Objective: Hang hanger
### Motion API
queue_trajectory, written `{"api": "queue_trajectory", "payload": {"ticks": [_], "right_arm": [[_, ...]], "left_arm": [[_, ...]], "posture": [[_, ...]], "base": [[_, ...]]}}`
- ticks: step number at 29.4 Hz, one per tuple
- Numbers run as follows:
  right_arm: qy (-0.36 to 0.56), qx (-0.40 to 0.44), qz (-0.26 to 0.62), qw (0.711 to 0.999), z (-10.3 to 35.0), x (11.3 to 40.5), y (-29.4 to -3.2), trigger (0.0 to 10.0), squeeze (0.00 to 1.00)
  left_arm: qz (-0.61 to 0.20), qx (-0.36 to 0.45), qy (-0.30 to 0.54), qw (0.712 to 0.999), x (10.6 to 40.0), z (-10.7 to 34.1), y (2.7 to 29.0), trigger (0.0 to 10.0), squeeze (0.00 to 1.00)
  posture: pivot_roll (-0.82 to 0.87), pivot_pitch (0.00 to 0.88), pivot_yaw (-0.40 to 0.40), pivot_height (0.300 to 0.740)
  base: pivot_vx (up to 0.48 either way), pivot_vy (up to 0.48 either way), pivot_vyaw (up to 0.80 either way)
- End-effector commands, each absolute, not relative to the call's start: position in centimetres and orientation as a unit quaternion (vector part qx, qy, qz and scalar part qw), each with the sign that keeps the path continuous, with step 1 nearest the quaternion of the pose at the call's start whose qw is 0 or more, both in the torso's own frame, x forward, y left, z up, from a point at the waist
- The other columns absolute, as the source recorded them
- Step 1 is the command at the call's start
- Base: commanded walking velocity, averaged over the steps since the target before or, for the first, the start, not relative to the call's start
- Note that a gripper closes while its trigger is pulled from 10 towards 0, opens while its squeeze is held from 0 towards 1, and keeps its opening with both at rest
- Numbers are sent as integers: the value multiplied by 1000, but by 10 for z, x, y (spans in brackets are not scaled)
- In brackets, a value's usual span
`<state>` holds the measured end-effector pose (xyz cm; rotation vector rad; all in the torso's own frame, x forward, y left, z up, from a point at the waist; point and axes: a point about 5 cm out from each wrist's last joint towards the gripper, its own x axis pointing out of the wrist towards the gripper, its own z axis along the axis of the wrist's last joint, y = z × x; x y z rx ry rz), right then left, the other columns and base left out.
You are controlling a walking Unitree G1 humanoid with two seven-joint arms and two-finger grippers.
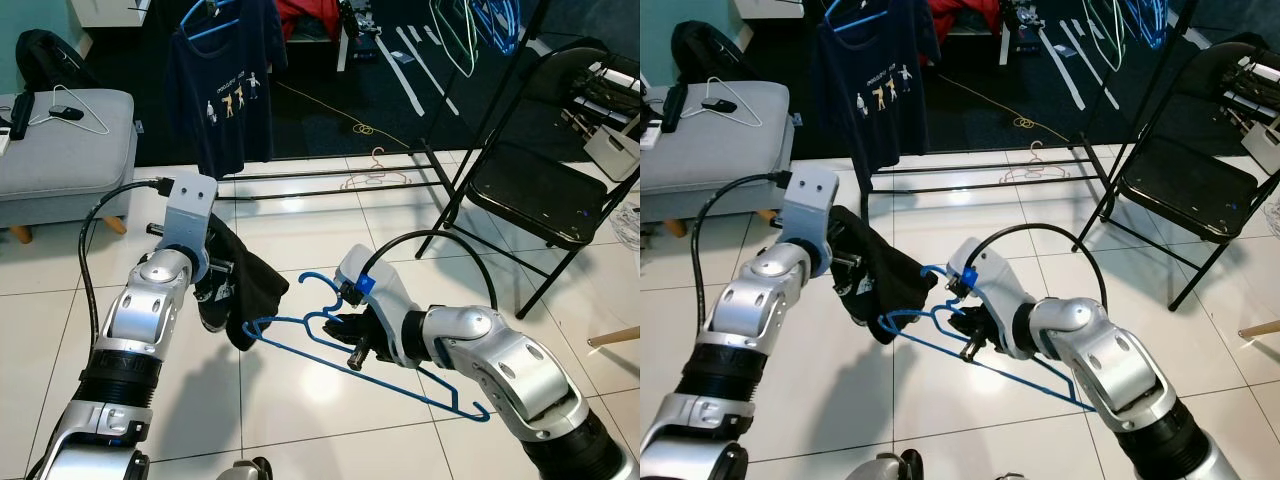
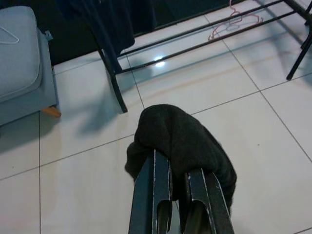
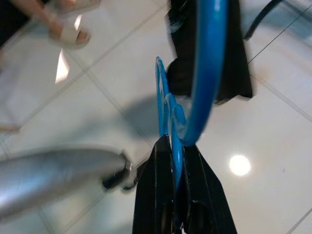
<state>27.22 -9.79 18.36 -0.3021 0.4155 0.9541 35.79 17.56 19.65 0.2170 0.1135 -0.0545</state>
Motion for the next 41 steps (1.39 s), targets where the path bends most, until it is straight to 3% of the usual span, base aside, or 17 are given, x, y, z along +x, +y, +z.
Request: {"api": "queue_trajectory", "payload": {"ticks": [1, 3, 8, 22, 41], "right_arm": [[167, -120, 436, 876, 190, 281, -98, 10000, 0], [119, -69, 429, 893, 197, 295, -90, 10000, 0], [95, -31, 441, 892, 198, 300, -82, 10000, 0], [97, -27, 490, 866, 197, 291, -73, 10000, 0], [119, -35, 432, 893, 189, 294, -85, 10000, 0]], "left_arm": [[-35, 94, 48, 994, 356, 202, 172, 10000, 0], [-45, 85, 46, 994, 354, 205, 166, 10000, 0], [-54, 80, 46, 994, 351, 209, 161, 10000, 0], [-45, 80, 53, 994, 349, 212, 157, 10000, 0], [-26, 95, 53, 994, 351, 218, 172, 10000, 0]], "posture": [[2, 215, -18, 740], [6, 218, -18, 740], [14, 221, -21, 740], [15, 229, -19, 740], [12, 229, -17, 740]], "base": [[0, 0, 0], [0, 0, 0], [0, 0, 0], [0, 0, 0], [0, 0, 0]]}}
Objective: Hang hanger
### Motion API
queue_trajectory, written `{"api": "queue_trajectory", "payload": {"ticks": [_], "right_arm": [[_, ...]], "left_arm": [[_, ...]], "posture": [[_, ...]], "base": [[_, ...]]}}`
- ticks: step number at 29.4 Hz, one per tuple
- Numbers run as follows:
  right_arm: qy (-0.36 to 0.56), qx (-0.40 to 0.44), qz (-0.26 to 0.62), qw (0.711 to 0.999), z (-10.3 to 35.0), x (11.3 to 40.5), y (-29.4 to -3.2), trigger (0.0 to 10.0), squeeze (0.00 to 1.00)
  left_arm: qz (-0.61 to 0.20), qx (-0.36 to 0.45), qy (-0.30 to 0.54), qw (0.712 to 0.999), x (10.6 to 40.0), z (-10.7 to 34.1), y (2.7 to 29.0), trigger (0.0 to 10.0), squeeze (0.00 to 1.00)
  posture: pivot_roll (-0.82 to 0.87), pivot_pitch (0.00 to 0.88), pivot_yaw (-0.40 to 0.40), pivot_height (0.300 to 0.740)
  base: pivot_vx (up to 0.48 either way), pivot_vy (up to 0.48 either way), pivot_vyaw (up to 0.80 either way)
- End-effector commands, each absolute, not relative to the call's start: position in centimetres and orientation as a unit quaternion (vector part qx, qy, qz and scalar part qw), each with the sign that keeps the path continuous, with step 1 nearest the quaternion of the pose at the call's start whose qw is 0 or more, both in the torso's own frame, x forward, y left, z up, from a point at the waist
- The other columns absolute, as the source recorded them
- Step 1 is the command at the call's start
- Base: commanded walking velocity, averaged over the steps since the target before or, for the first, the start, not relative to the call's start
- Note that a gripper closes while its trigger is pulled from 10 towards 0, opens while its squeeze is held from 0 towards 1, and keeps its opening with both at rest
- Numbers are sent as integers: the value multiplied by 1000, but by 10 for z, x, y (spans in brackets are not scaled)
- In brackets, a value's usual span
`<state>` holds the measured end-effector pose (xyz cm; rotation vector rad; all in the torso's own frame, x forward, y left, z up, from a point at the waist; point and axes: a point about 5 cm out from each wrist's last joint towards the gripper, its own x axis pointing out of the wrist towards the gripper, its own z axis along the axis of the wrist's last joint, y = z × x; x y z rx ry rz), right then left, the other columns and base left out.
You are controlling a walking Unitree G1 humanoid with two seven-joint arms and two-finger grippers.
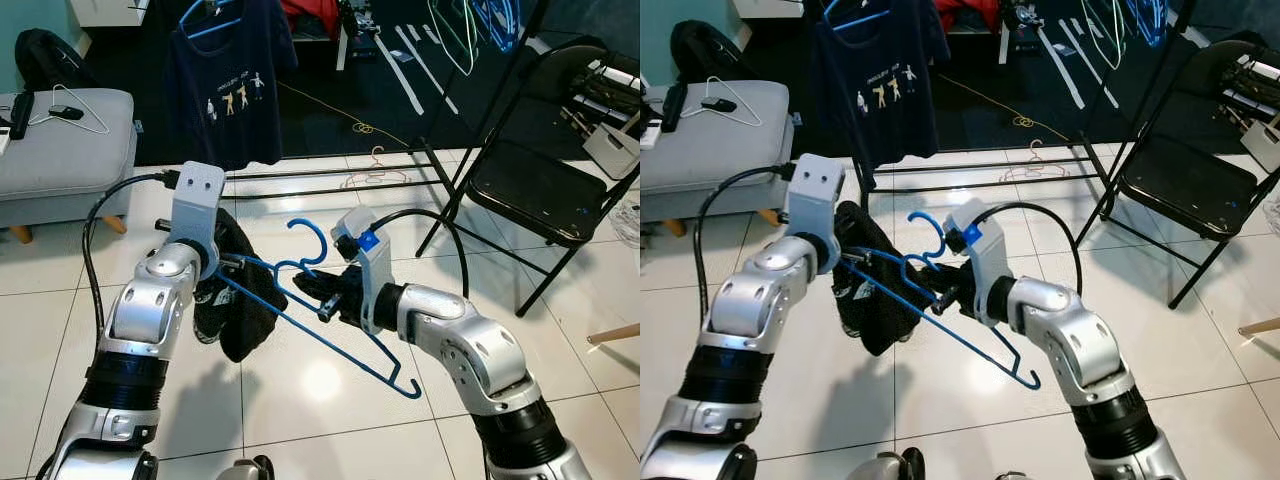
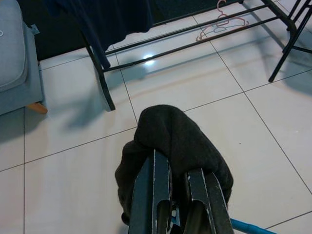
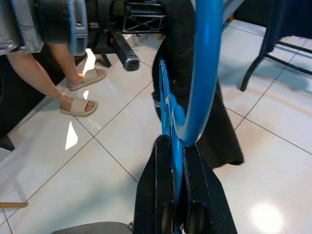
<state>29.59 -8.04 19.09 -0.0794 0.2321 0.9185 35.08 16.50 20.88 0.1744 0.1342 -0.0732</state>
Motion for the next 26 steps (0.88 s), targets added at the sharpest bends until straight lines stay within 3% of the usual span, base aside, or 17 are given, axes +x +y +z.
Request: {"api": "queue_trajectory", "payload": {"ticks": [1, 11, 17, 23, 26], "right_arm": [[120, -38, 412, 903, 187, 295, -90, 10000, 0], [96, -34, 324, 940, 191, 308, -107, 10000, 0], [91, -18, 308, 947, 193, 311, -109, 10000, 0], [100, 71, 280, 952, 186, 315, -114, 10000, 0], [101, 83, 276, 952, 185, 316, -114, 10000, 0]], "left_arm": [[-21, 98, 54, 993, 351, 219, 175, 10000, 0], [-12, 110, 52, 993, 350, 220, 182, 10000, 0], [-12, 113, 51, 992, 349, 220, 184, 10000, 0], [-123, 133, 0, 983, 340, 230, 159, 10000, 0], [-139, 136, -10, 981, 338, 232, 156, 10000, 0]], "posture": [[10, 225, -18, 740], [9, 214, -24, 740], [8, 208, -25, 740], [10, 203, -25, 740], [12, 201, -23, 740]], "base": [[0, 0, 0], [0, 0, 0], [0, 0, 0], [0, 0, 0], [0, 0, 0]]}}
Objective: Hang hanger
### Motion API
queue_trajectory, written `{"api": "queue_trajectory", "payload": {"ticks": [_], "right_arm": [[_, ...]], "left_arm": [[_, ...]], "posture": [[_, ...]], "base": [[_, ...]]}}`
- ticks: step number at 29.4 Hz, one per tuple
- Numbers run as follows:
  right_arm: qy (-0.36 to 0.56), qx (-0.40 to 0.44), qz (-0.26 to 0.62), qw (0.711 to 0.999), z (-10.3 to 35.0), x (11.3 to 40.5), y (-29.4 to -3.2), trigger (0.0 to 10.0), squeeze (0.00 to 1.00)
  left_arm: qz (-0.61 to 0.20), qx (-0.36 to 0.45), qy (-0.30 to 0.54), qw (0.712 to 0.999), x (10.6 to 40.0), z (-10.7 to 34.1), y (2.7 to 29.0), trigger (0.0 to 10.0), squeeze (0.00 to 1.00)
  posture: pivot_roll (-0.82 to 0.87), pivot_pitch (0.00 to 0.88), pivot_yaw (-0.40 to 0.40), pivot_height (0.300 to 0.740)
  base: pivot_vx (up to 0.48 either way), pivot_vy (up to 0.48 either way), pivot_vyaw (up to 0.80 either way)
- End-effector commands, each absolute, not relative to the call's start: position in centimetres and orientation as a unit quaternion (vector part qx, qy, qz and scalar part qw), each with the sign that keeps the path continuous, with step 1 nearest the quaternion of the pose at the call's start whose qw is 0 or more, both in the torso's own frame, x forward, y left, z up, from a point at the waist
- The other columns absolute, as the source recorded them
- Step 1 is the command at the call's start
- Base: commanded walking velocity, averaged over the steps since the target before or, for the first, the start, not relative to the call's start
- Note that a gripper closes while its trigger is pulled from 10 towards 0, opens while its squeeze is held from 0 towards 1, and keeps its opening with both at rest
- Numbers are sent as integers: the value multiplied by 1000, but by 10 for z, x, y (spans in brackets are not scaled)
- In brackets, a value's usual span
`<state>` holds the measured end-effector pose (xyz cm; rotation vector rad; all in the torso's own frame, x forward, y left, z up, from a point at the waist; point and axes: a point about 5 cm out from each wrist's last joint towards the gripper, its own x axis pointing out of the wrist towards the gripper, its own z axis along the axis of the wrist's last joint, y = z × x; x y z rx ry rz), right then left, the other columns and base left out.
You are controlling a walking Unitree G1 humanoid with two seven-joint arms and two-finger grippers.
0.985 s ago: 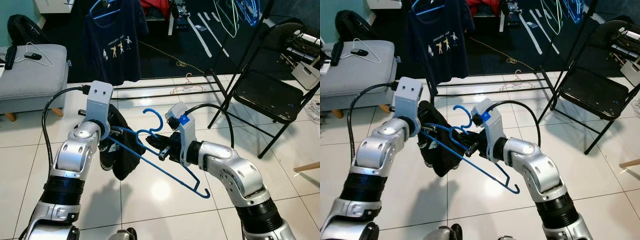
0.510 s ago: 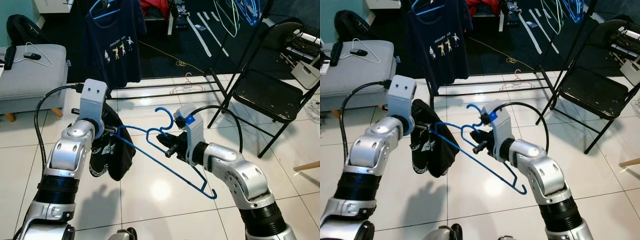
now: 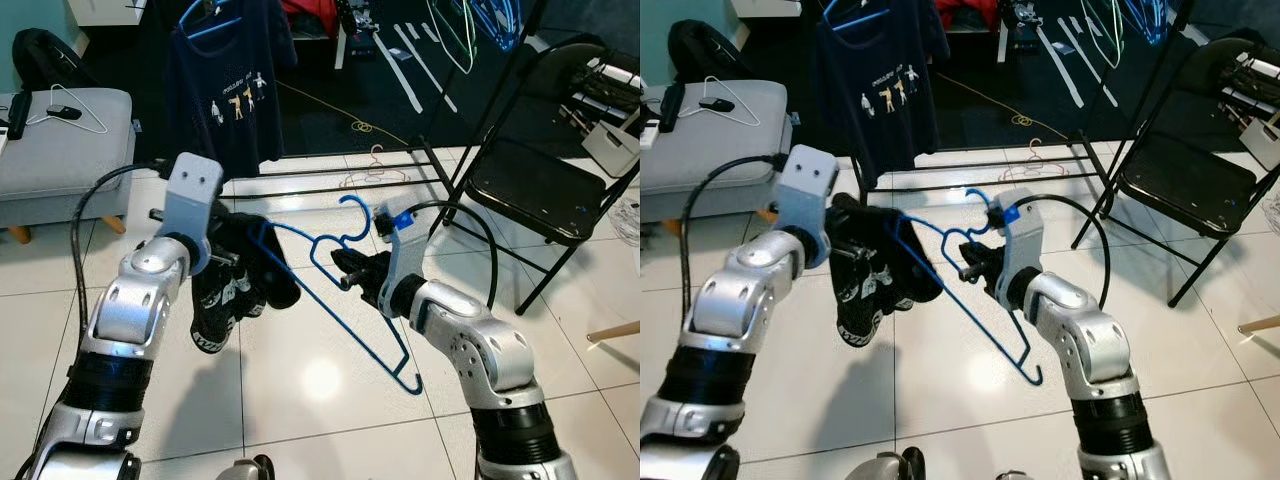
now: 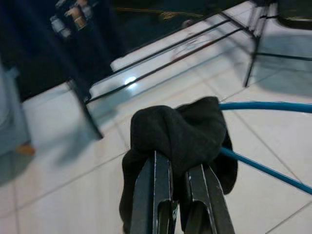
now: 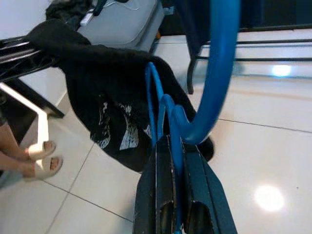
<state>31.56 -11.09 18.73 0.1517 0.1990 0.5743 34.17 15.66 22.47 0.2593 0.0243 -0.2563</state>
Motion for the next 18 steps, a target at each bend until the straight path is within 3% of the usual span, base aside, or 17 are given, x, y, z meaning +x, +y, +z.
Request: {"api": "queue_trajectory", "payload": {"ticks": [1, 14, 17, 18], "right_arm": [[105, 93, 273, 952, 184, 315, -115, 10000, 0], [127, 200, 261, 936, 172, 312, -114, 10000, 0], [141, 334, 223, 905, 167, 318, -117, 10000, 0], [141, 334, 223, 905, 167, 318, -117, 10000, 0]], "left_arm": [[-150, 145, -20, 978, 337, 233, 153, 10000, 0], [-203, 158, -85, 963, 328, 249, 140, 10000, 0], [-231, 172, -92, 953, 324, 250, 133, 10000, 0], [-231, 172, -92, 953, 324, 250, 133, 10000, 0]], "posture": [[12, 201, -23, 740], [16, 213, -17, 740], [22, 223, -12, 740], [22, 223, -12, 740]], "base": [[0, 0, 0], [0, 0, 0], [0, 0, 0], [0, 0, 0]]}}
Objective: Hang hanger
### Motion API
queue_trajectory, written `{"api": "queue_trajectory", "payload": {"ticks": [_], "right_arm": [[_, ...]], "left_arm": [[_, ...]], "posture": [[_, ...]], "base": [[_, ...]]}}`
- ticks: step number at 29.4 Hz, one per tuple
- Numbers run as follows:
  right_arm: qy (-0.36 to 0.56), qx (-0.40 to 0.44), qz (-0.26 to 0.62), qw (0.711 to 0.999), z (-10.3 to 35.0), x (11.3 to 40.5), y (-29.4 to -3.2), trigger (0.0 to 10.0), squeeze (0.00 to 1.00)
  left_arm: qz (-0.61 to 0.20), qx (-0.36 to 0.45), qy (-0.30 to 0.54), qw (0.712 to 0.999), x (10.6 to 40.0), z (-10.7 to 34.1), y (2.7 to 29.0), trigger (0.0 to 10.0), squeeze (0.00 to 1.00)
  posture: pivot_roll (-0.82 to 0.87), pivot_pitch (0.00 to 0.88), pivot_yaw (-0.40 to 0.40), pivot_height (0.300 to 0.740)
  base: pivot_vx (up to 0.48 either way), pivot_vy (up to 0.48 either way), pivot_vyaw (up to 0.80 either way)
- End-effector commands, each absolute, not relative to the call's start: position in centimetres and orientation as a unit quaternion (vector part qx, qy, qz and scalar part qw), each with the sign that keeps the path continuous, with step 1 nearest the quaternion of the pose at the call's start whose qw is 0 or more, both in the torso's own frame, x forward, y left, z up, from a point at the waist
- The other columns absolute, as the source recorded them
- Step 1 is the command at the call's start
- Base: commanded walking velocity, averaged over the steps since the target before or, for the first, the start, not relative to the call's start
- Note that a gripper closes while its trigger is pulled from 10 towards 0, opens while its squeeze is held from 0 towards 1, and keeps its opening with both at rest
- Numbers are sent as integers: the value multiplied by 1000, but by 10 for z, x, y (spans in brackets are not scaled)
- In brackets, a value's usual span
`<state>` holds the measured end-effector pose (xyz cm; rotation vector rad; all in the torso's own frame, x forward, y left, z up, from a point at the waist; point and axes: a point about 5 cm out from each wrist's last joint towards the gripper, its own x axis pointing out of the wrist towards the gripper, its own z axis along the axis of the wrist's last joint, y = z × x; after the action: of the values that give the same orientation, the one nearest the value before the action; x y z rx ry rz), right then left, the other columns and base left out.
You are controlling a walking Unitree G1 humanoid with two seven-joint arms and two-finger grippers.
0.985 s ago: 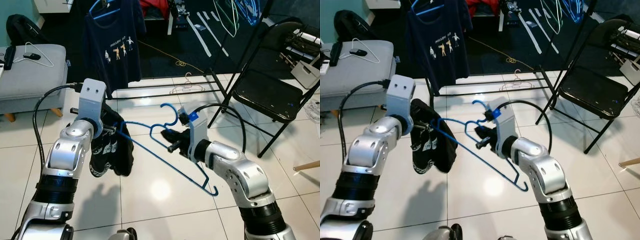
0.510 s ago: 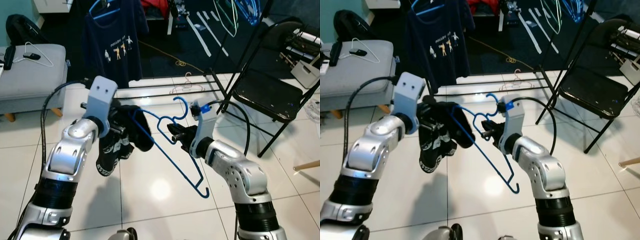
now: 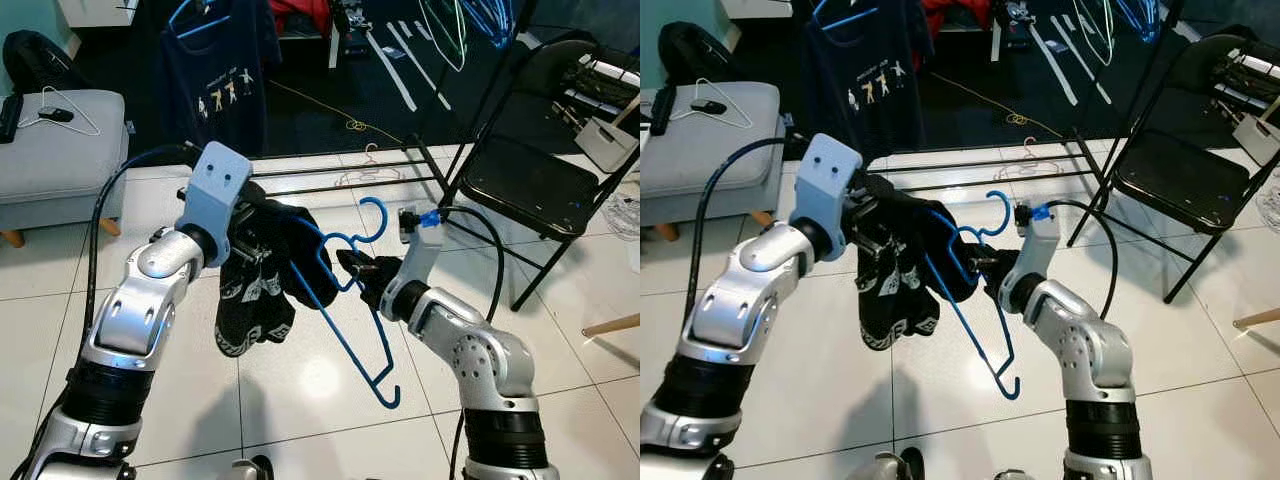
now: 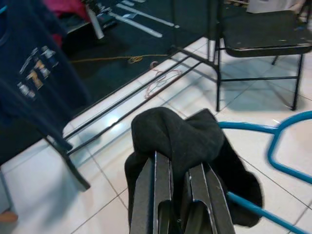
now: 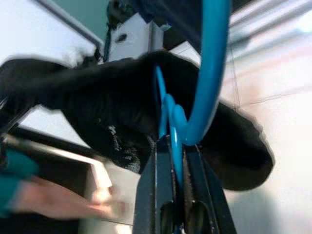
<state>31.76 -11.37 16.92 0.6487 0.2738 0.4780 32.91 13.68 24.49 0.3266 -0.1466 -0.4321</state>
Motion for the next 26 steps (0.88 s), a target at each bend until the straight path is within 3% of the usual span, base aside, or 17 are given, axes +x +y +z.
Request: {"api": "queue_trajectory", "payload": {"ticks": [1, 3, 10, 11, 12, 13, 14, 16, 20, 22, 26], "right_arm": [[145, 354, 217, 898, 166, 318, -117, 10000, 0], [150, 411, 186, 880, 161, 321, -122, 10000, 0], [145, 467, 150, 859, 157, 324, -128, 10000, 0], [136, 511, 124, 840, 157, 327, -133, 10000, 0], [136, 511, 124, 840, 157, 327, -133, 10000, 0], [127, 565, 93, 810, 156, 330, -139, 10000, 0], [127, 565, 93, 810, 156, 330, -139, 10000, 0], [113, 630, 48, 767, 151, 332, -150, 10000, 0], [100, 652, 36, 750, 150, 332, -153, 10000, 0], [75, 694, 17, 715, 151, 333, -162, 10000, 0], [59, 717, -15, 695, 147, 334, -175, 10000, 0]], "left_arm": [[-234, 173, -93, 952, 324, 250, 133, 10000, 0], [-247, 178, -95, 948, 322, 250, 131, 10000, 0], [-259, 188, -92, 943, 319, 248, 131, 10000, 0], [-259, 196, -85, 942, 319, 245, 133, 10000, 0], [-259, 196, -85, 942, 319, 245, 133, 10000, 0], [-254, 204, -78, 942, 319, 242, 137, 10000, 0], [-254, 204, -78, 942, 319, 242, 137, 10000, 0], [-248, 217, -70, 942, 318, 237, 143, 10000, 0], [-244, 225, -65, 941, 318, 235, 147, 10000, 0], [-224, 234, -55, 944, 319, 230, 156, 10000, 0], [-212, 232, -55, 948, 318, 229, 164, 10000, 0]], "posture": [[22, 223, -12, 740], [23, 228, -10, 740], [24, 230, -9, 740], [24, 231, -8, 740], [24, 231, -8, 740], [22, 233, -7, 740], [22, 233, -7, 740], [21, 233, -7, 740], [22, 233, -6, 740], [16, 235, -6, 740], [17, 237, -9, 740]], "base": [[0, 0, 0], [0, 0, 0], [0, 0, 0], [0, 0, 0], [0, 0, 0], [0, 0, 0], [0, 0, 0], [0, 0, 0], [0, 0, 0], [0, 0, 0], [0, 0, 0]]}}
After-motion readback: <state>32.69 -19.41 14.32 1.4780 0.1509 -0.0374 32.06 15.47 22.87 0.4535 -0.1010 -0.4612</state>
